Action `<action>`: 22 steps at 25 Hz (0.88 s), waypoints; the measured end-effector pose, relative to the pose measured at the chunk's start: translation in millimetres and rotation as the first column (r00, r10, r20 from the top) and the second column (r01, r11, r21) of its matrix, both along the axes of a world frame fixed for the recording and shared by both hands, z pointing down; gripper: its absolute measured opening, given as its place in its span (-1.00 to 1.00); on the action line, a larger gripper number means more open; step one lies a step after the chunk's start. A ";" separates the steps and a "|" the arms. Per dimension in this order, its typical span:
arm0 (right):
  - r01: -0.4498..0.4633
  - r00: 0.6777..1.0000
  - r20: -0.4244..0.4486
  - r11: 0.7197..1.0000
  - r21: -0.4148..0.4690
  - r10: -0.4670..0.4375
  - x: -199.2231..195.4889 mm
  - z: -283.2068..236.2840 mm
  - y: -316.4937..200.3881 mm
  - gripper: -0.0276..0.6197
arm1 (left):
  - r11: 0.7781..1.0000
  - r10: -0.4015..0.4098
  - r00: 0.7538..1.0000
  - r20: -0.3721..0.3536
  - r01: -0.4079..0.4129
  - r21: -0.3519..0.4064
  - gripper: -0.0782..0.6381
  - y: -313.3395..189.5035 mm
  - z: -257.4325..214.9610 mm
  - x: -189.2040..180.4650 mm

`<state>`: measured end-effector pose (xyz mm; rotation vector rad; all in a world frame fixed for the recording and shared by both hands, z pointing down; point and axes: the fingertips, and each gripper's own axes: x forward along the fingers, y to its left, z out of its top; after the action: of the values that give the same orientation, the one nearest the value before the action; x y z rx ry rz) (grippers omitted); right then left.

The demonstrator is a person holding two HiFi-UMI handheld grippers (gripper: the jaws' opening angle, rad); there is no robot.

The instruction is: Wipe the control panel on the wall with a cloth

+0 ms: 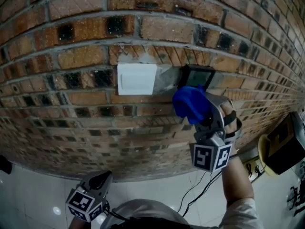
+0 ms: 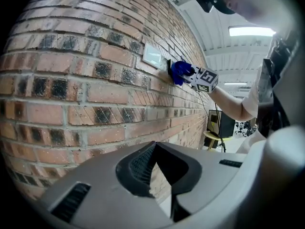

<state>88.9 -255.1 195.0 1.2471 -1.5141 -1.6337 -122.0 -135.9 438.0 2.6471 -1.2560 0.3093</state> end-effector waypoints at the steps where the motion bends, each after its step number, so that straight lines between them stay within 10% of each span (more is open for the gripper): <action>1: 0.004 1.000 -0.002 1.000 -0.016 -0.004 -0.9 9.5 -1.3 -0.64 | 1.000 0.002 1.000 0.002 -0.002 0.000 -0.78 0.1 -0.4 1.3; 10: 0.014 1.000 -0.025 0.992 -0.125 -0.017 -2.2 52.7 -13.2 -0.64 | 1.000 0.008 1.000 0.014 -0.008 -0.006 -0.78 3.9 0.8 9.1; 17: 0.077 0.997 0.020 0.992 0.102 -0.079 -8.8 -55.5 20.2 -0.64 | 1.000 0.005 1.000 0.010 -0.005 -0.006 -0.78 3.1 2.3 9.5; 22: 0.023 0.999 0.032 0.996 0.091 -0.026 4.7 -71.3 1.2 -0.64 | 1.000 -0.005 1.000 -0.004 0.005 0.002 -0.78 5.7 -0.5 7.5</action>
<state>93.6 -253.8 123.7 1.3145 -1.4953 -1.7232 -114.4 -130.2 437.6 2.6450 -1.2620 0.3013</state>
